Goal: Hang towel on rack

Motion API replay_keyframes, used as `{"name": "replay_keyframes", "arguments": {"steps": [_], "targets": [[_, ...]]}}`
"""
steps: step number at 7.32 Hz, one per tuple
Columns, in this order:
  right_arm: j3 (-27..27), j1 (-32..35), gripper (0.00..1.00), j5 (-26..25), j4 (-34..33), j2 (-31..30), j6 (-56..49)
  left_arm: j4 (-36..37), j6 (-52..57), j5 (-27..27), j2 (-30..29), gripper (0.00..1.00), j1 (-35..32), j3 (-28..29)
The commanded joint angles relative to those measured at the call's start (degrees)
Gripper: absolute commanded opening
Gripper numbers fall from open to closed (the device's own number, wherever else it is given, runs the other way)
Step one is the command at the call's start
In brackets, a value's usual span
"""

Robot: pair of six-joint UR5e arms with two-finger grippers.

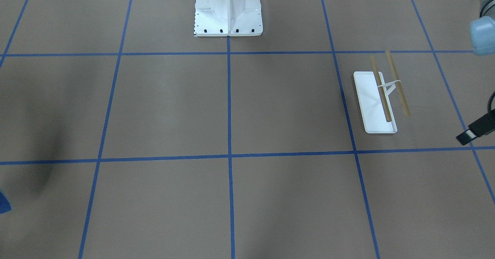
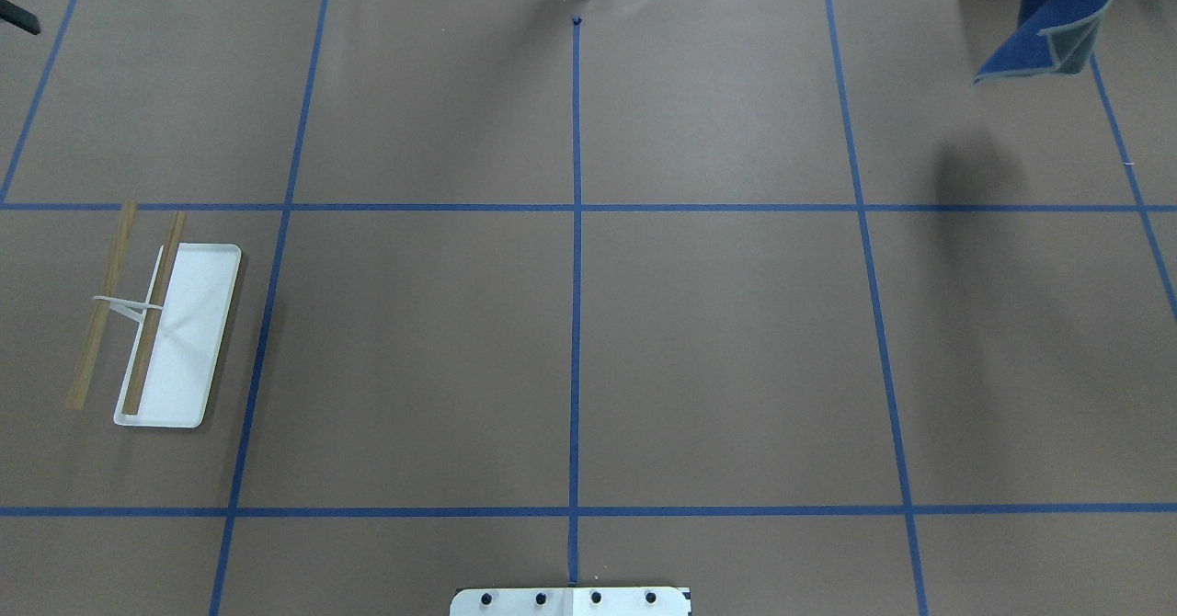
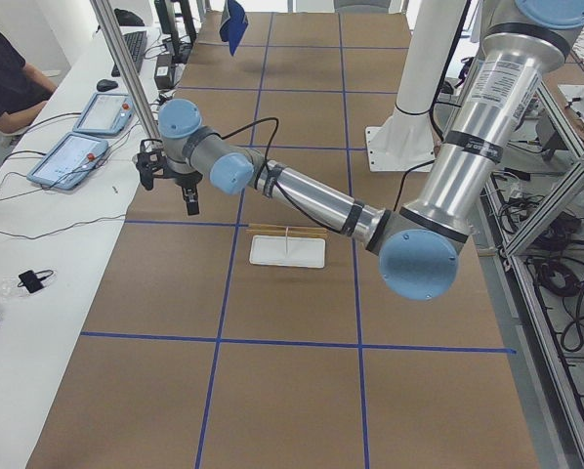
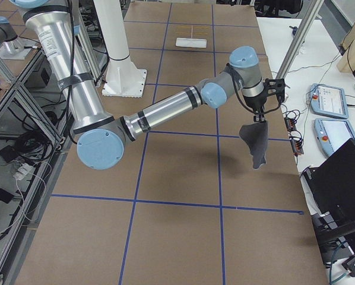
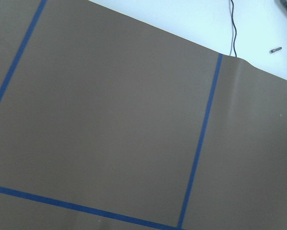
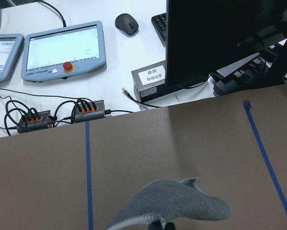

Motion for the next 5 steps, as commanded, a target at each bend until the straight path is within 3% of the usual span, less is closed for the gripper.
{"name": "replay_keyframes", "arguments": {"steps": [1, 3, 5], "targets": [[1.7, -4.78, 0.0, -4.86, -5.38, 4.2, 4.06, -0.16, -17.28, 0.16, -5.4, 0.97, 5.82, 0.13], [4.23, -10.93, 0.0, -9.17, -5.56, 4.82, 12.68, -0.07, -29.79, 0.77, -8.75, 0.97, 10.31, 0.3], [6.69, -15.94, 0.0, -8.92, -8.87, 6.92, 20.91, 0.02, -42.7, 6.2, -13.05, 0.97, 15.14, 0.39]]}}
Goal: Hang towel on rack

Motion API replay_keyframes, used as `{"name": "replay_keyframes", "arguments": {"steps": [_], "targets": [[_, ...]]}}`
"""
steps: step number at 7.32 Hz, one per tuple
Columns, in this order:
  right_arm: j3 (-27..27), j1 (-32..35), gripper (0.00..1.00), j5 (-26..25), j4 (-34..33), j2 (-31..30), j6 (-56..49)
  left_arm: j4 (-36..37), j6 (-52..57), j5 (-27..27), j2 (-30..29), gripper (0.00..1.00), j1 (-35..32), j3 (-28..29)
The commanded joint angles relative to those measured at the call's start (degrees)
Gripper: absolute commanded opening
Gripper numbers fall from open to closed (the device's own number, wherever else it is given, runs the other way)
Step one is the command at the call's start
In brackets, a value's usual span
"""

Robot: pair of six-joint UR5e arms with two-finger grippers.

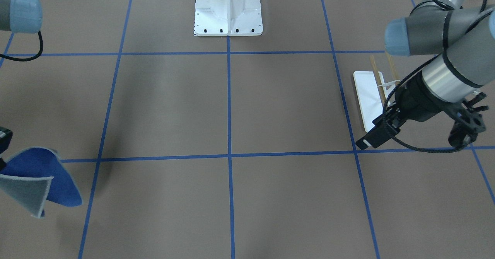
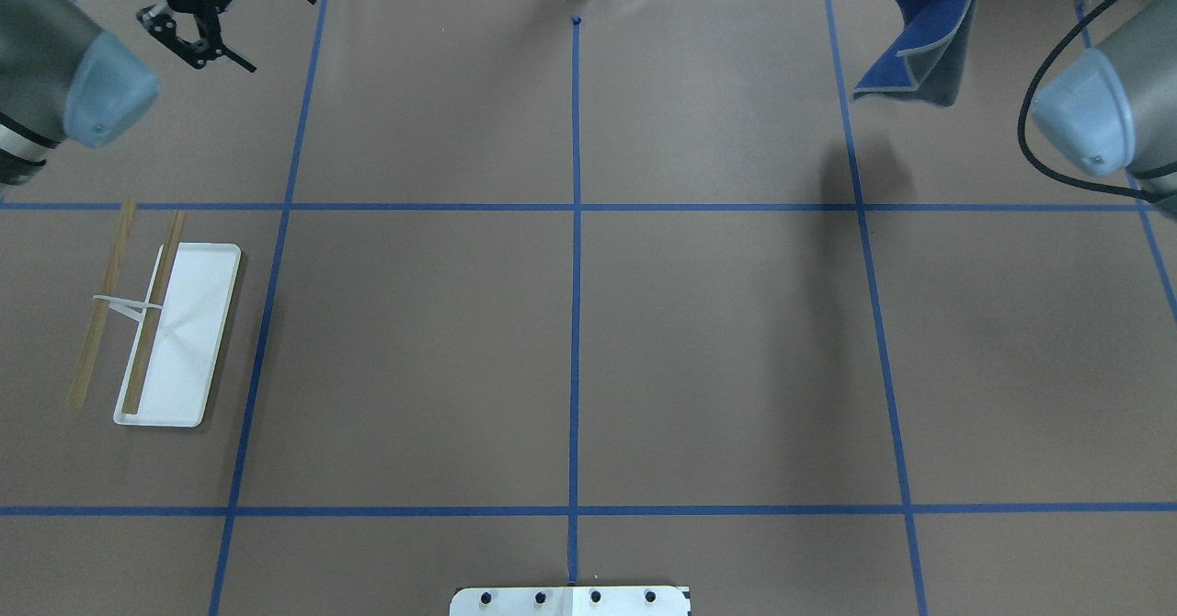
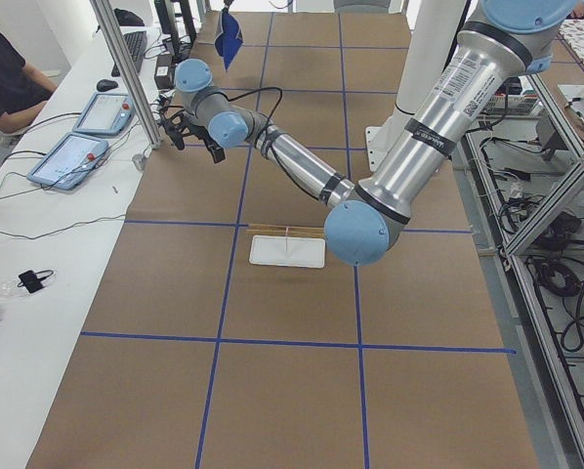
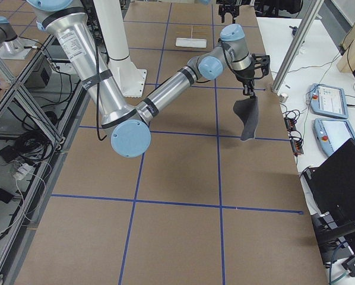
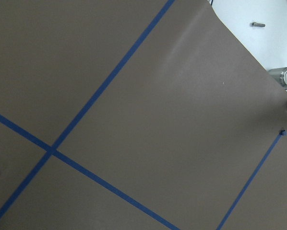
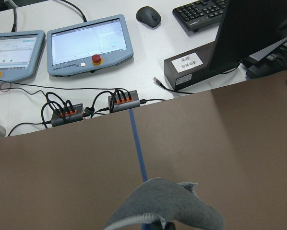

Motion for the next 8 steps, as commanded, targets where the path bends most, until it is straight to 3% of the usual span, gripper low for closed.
{"name": "replay_keyframes", "arguments": {"steps": [1, 2, 6, 8], "targets": [[3.12, -5.64, 0.0, -0.2, -5.38, 4.42, 10.59, 0.03, -12.26, 2.94, -4.09, 0.97, 3.96, -0.03], [5.66, -7.92, 0.0, -0.81, -6.8, 5.5, 13.25, 0.03, -18.48, 3.46, -6.11, 0.97, 6.49, 0.14], [5.95, -15.32, 0.0, -8.71, -7.34, 11.56, 18.98, 0.56, -38.18, 4.25, -12.54, 0.97, 12.39, 0.32], [5.94, -16.47, 0.0, -9.77, -7.26, 12.27, 19.34, 0.21, -39.12, 4.26, -13.6, 0.93, 13.1, 0.49]]}}
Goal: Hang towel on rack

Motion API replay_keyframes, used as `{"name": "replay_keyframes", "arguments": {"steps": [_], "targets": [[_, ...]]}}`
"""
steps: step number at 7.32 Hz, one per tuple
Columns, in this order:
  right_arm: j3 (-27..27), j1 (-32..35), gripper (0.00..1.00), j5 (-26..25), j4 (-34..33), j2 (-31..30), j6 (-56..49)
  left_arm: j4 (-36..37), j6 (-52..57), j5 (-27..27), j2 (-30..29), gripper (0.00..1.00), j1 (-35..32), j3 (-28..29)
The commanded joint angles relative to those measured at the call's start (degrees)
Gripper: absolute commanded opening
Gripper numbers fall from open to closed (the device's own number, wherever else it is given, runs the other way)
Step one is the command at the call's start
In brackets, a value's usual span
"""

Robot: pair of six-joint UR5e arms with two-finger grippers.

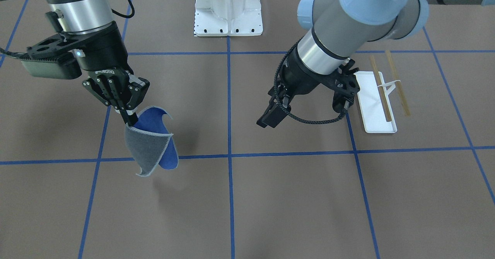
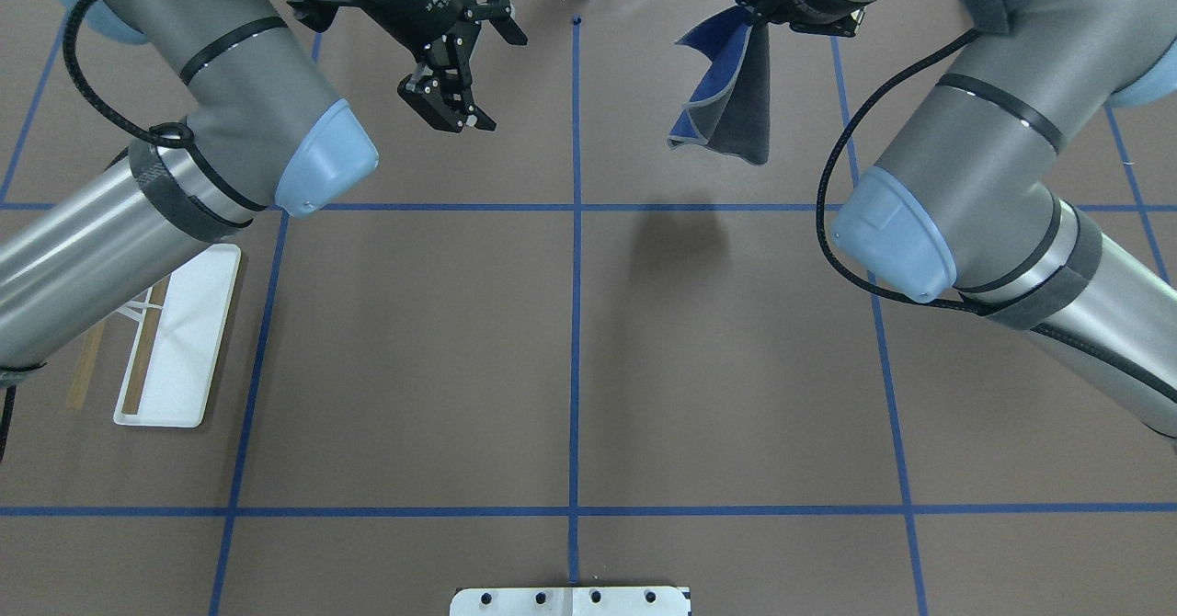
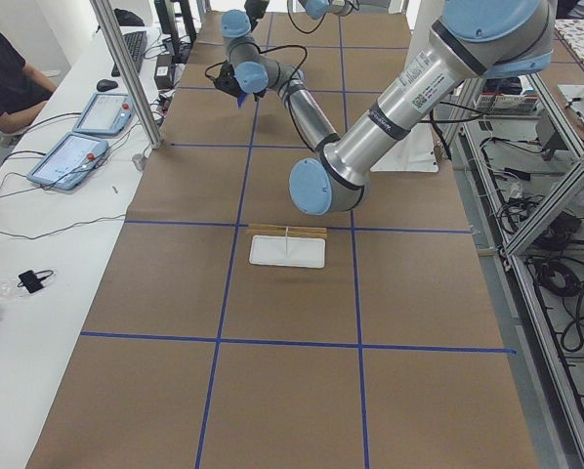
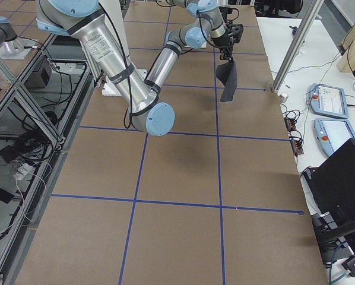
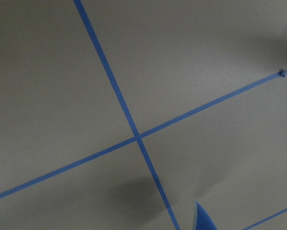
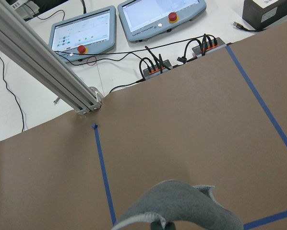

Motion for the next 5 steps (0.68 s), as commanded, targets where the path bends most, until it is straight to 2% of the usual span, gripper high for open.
{"name": "replay_keyframes", "arguments": {"steps": [1, 2, 3, 4, 5], "targets": [[0.02, -3.47, 0.0, -3.7, 0.02, 1.38, 1.97, -0.14, -0.8, 2.54, -1.47, 0.94, 1.35, 1.43], [0.02, -6.46, 0.0, -7.64, -0.07, 2.52, 2.68, -0.05, -0.72, 3.78, -1.31, 0.94, 2.06, 1.18], [0.2, -6.66, 0.0, -7.77, -0.07, 2.62, 2.95, -0.57, 2.77, 3.88, -0.87, 0.94, 2.07, 0.74], [0.2, -6.66, 0.0, -7.77, -0.07, 2.62, 2.95, -0.41, 17.68, 3.88, 0.09, 0.97, 2.07, 0.04], [0.2, -6.66, 0.0, -7.86, -0.07, 2.62, 2.95, -0.32, 20.96, 5.71, 1.15, 0.98, 2.07, -0.22]]}}
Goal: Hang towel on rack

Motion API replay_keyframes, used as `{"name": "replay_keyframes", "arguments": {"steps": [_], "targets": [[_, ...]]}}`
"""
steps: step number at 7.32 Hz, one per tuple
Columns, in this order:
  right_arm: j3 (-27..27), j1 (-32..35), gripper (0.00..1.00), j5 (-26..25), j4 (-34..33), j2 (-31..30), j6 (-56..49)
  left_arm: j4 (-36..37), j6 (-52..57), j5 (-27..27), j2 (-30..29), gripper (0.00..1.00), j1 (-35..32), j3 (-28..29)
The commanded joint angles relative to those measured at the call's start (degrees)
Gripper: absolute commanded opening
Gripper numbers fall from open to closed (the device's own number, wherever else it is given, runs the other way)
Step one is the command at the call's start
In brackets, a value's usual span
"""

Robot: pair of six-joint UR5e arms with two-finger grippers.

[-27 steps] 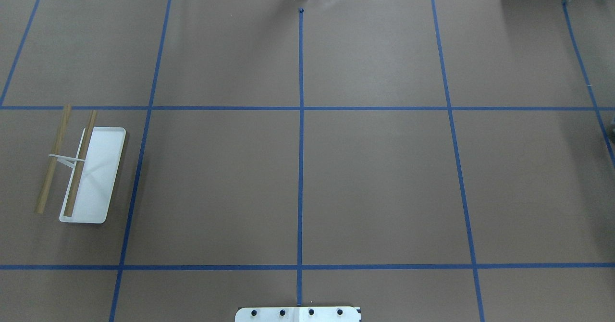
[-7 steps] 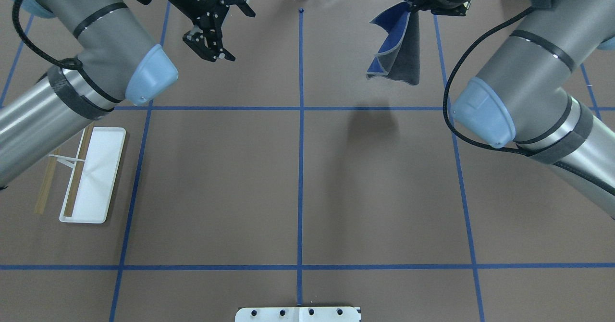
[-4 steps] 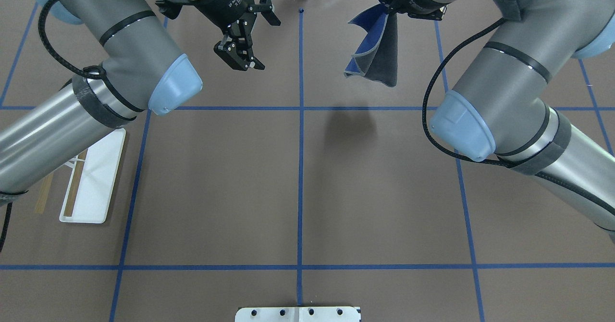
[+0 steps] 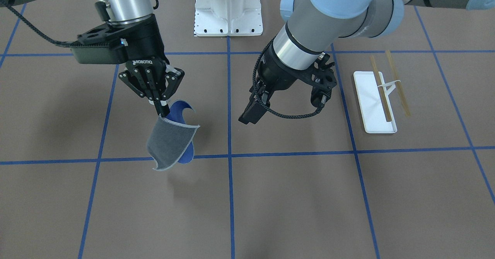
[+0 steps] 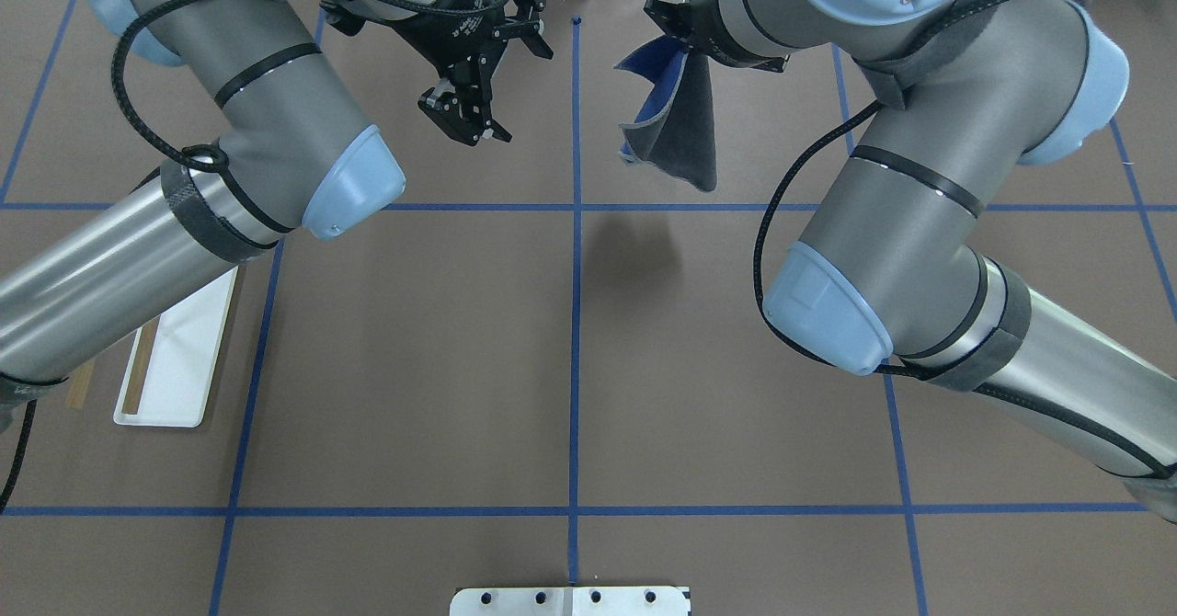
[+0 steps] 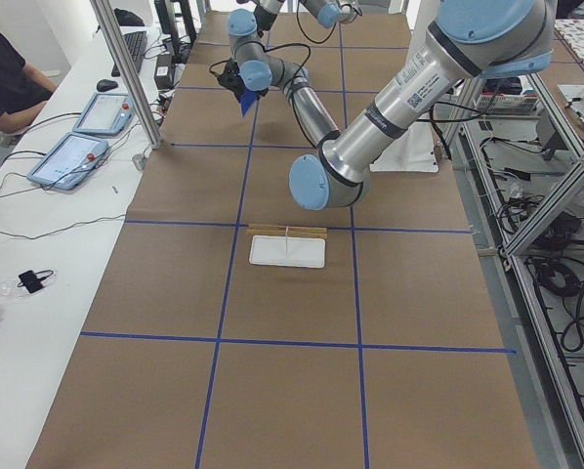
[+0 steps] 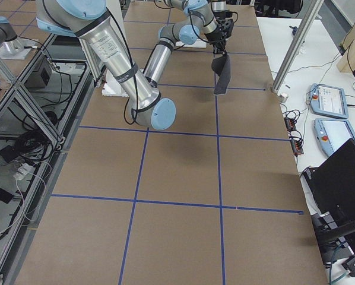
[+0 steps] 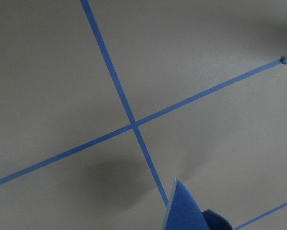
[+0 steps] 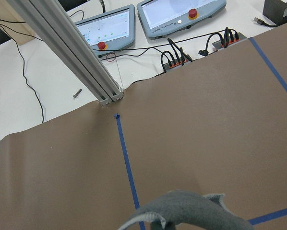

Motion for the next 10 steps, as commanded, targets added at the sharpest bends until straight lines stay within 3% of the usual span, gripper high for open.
{"name": "replay_keyframes", "arguments": {"steps": [1, 2, 4, 10], "targets": [[0.03, -0.18, 0.0, -0.29, 0.0, -0.02, 0.08, -0.28, 6.27, 2.99, 1.36, 0.98, 0.4, -0.66], [0.12, -0.18, 0.0, -0.29, 0.0, -0.02, 0.08, -0.2, 5.47, 5.53, 1.1, 0.98, 1.54, -0.84], [0.38, -0.18, 0.0, -0.46, 0.0, 0.07, 0.08, -0.28, -7.32, 10.72, 0.31, 0.98, 4.35, -0.31], [0.91, -1.77, 0.0, -3.27, 0.0, 0.16, 0.17, 2.44, -23.08, 10.91, -8.83, 0.98, 5.23, 3.81]]}}
